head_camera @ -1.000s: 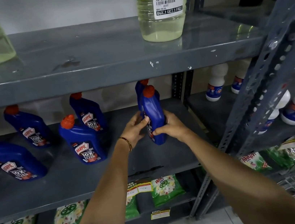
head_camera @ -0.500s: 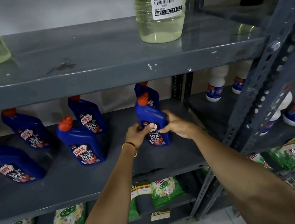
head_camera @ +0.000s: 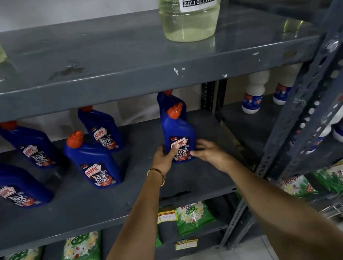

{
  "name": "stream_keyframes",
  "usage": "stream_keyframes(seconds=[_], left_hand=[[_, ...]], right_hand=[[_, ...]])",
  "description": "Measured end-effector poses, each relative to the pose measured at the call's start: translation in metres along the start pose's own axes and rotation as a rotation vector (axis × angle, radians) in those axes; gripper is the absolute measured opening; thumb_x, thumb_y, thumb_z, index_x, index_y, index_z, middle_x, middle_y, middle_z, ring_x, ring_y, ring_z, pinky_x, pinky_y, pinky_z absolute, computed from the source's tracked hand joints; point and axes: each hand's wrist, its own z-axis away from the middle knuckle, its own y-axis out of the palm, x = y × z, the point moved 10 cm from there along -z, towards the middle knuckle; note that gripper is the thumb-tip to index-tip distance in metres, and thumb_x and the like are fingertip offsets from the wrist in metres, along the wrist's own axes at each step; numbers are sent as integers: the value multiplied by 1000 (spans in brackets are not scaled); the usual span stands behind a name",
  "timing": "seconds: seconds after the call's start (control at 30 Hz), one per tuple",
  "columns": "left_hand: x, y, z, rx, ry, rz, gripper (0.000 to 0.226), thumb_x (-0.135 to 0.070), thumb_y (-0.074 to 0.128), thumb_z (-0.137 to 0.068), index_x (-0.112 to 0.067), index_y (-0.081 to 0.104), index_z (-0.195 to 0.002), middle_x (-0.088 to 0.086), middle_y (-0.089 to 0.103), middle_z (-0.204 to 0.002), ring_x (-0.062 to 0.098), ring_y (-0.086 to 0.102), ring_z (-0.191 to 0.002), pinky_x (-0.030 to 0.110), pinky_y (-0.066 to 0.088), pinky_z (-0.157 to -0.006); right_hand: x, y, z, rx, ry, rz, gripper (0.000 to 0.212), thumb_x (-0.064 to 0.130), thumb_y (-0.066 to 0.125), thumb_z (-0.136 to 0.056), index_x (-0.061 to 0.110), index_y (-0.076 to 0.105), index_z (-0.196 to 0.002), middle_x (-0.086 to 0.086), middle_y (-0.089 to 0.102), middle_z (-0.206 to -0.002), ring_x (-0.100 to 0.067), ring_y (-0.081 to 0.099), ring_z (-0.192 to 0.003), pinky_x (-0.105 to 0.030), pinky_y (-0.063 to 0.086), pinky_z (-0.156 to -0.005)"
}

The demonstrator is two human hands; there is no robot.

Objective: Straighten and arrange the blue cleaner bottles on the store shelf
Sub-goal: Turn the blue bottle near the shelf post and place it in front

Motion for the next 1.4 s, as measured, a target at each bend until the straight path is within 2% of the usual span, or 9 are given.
stream_keyframes(seconds=[0.13, 0.33, 0.5, 0.6, 0.77, 0.87, 0.97, 1.1, 1.4], left_hand=[[11, 10, 6, 88, -67, -2, 59, -49, 45, -88, -9, 44, -132, 13, 54, -134, 26, 52, -121, 44, 38, -108], [15, 18, 16, 119, -130, 160, 63, -60, 24, -88, -21, 38, -137, 7, 44, -144, 20, 41, -131, 35, 29, -112], [23, 17, 26, 93, -171, 265, 67, -58, 22, -90, -15, 33, -140, 9, 38, -148, 21, 36, -135, 25, 30, -97], [25, 20, 33, 125, -153, 262, 66, -58, 21, -90, -17, 33, -140, 7, 38, -148, 19, 37, -135, 24, 29, -98], [28, 16, 45, 105, -81, 176, 58, -59, 23, -90, -23, 47, -128, 7, 51, -135, 11, 50, -110, 24, 36, -94], [33, 15, 53, 72, -82, 114, 50, -58, 32, -88, -21, 53, -114, 11, 56, -131, 19, 55, -110, 32, 40, -99], [42, 7, 59, -8, -118, -24, 58, -64, 36, -84, -17, 54, -112, 14, 57, -129, 30, 53, -116, 47, 40, -105], [48, 3, 69, -26, -124, -93, 68, -69, 35, -80, -11, 56, -110, 23, 58, -124, 39, 54, -114, 51, 41, -102], [52, 6, 79, -59, -108, -21, 56, -68, 39, -79, -19, 53, -103, 12, 58, -126, 29, 55, -113, 47, 40, -104]], right_hand=[[-15, 12, 1, 32, 13, -5, 37, 24, 62, -84, 16, 56, -120, -10, 61, -125, -19, 56, -113, -40, 40, -105], [-17, 18, 5, -53, 89, -17, 69, 66, 43, -80, 23, 42, -134, -4, 48, -140, -21, 44, -128, -46, 31, -111], [-16, 23, 10, -42, 54, -64, 64, 63, 32, -86, 23, 38, -136, -5, 45, -143, -20, 42, -129, -42, 29, -112], [-20, 25, 15, -32, 57, -75, 64, 63, 32, -86, 23, 38, -136, -5, 45, -143, -19, 42, -128, -38, 30, -111], [-29, 24, 32, -43, 45, -68, 65, 64, 32, -85, 25, 37, -137, -3, 41, -146, -18, 39, -131, -39, 26, -113], [-33, 23, 48, -57, 23, -82, 65, 64, 33, -86, 26, 34, -138, -2, 39, -147, -18, 37, -132, -37, 27, -112], [-37, 22, 59, -50, 18, -54, 67, 65, 31, -85, 26, 33, -139, -2, 39, -147, -17, 38, -132, -38, 28, -112], [-36, 24, 70, -37, -7, -51, 63, 62, 29, -87, 25, 36, -138, -4, 43, -144, -16, 41, -129, -37, 29, -111], [-40, 22, 80, -31, 32, -26, 71, 70, 33, -81, 27, 37, -137, -4, 42, -146, -20, 39, -132, -46, 27, -113]])
